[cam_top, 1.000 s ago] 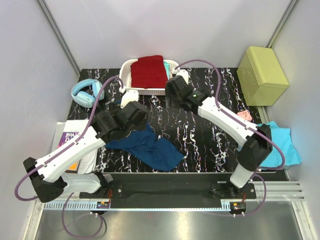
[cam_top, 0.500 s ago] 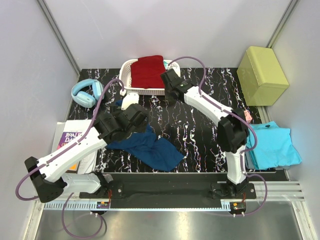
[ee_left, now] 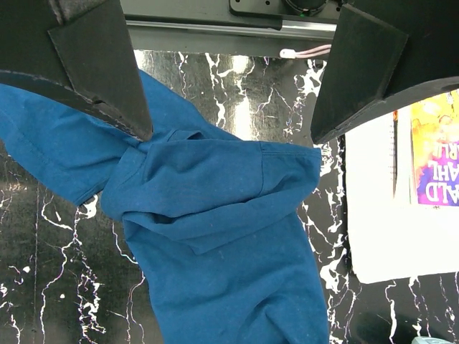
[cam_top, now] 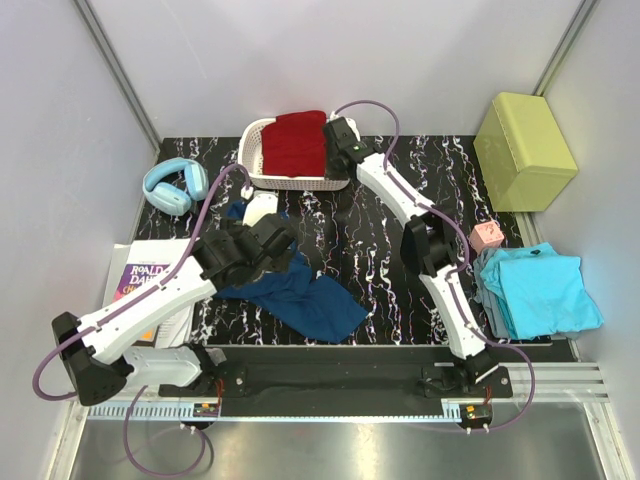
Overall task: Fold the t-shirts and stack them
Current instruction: Flatten out the tshirt
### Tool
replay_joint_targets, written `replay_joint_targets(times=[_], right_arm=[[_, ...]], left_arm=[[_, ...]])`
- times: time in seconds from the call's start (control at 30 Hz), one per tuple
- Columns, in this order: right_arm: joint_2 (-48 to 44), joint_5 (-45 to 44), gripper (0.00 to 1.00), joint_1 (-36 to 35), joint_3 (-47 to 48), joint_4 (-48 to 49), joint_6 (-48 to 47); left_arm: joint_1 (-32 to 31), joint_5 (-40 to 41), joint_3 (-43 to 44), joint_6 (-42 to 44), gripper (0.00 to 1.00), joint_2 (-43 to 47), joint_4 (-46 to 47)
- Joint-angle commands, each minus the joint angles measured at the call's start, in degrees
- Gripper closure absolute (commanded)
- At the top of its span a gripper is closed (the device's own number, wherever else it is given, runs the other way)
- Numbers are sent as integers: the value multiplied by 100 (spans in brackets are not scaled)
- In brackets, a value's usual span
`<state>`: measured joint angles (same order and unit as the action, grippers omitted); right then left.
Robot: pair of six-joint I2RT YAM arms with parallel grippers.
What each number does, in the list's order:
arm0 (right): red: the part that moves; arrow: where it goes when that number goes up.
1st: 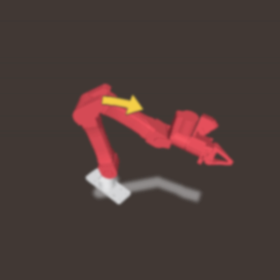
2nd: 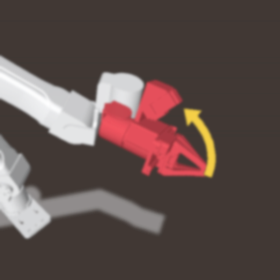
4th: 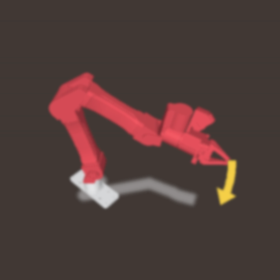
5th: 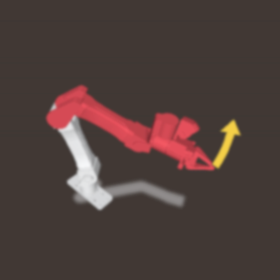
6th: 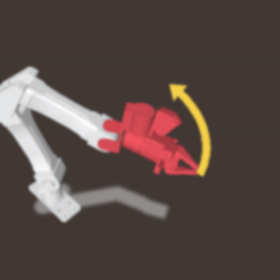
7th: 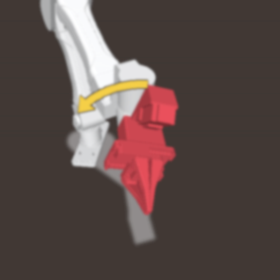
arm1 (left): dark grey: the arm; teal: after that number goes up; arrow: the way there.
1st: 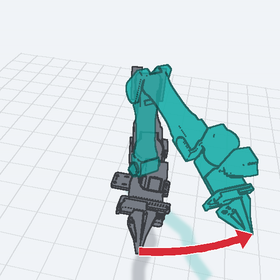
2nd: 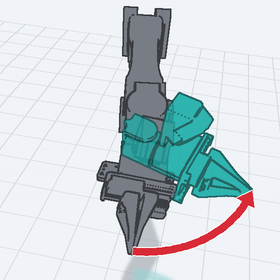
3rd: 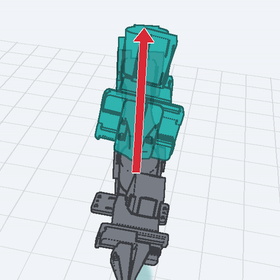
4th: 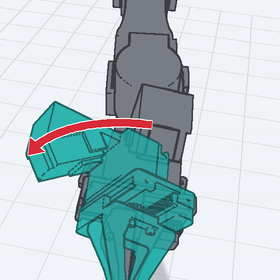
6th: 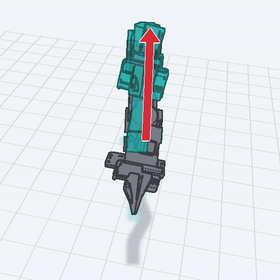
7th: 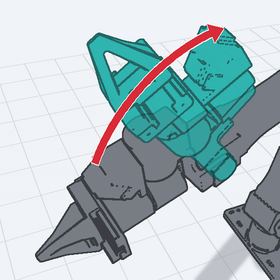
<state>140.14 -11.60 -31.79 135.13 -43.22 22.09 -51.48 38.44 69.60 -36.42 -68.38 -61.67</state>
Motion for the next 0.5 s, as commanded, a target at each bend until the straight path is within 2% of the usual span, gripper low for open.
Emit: replay_joint_targets(times=[0.0, 0.47], right_arm=[[576, 289, 100, 59, 1130, -556, -29], [1033, 570, 100, 340, 1507, -328, 15]], left_arm=[[16, -82, 1, 4, 1, -18, 6], [16, -196, -175, -31, 1, -307, 41]])
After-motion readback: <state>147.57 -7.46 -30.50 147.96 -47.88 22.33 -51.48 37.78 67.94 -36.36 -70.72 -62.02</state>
